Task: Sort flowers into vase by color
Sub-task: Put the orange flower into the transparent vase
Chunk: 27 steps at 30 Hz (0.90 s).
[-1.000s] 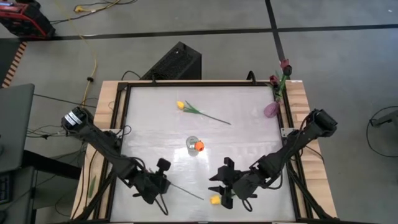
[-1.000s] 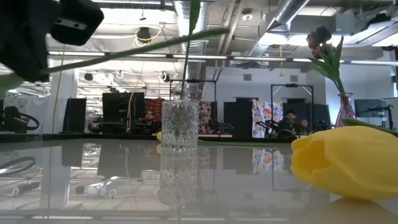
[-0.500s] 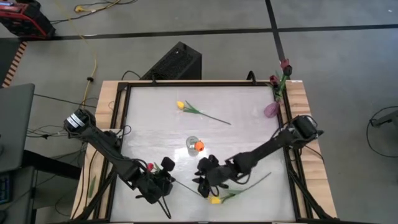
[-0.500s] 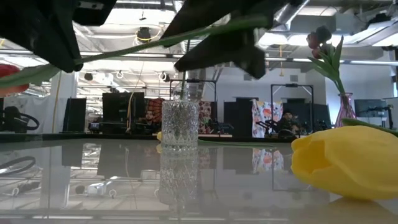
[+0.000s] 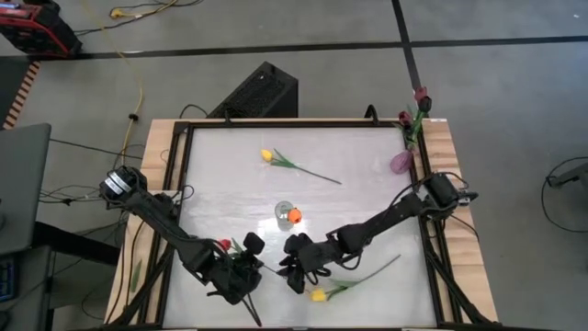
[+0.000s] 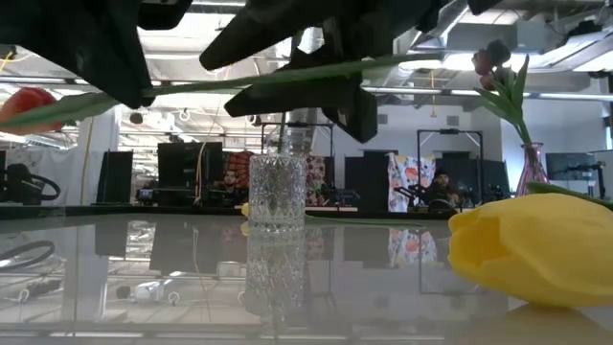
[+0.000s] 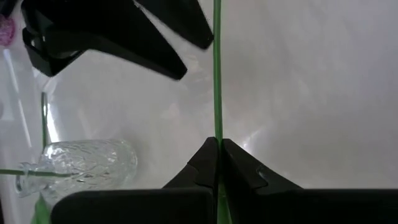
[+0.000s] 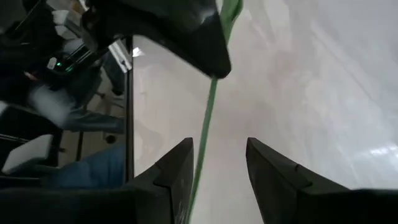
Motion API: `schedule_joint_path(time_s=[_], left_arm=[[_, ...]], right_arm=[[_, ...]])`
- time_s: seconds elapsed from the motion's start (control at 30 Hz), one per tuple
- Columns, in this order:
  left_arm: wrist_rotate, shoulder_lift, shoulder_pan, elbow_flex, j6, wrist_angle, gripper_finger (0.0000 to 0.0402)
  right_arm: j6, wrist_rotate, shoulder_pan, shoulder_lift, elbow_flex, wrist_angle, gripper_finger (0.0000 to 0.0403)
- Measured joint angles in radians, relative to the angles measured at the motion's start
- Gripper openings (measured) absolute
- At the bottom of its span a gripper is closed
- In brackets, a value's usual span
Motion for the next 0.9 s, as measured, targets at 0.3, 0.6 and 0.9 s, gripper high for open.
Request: schedule_joint_path(time_s=[0.3, 0.6, 0.9], left_arm=[[-0.012, 0.000, 0.003, 0.000, 0.016, 0.005, 0.0000], [-0.092, 0.000, 0.003, 0.000, 0.068, 0.006, 0.0000], [-0.127, -0.001, 0.003, 0.000, 0.129, 0.009, 0.0000]], right_arm=[[-0.003, 0.021, 0.000, 0.000, 0.000, -0.034, 0.0173], [-0.015, 0.022, -0.001, 0.000, 0.000, -0.050, 0.0173], [-0.026, 0.022, -0.002, 0.000, 0.000, -0.050, 0.0158]])
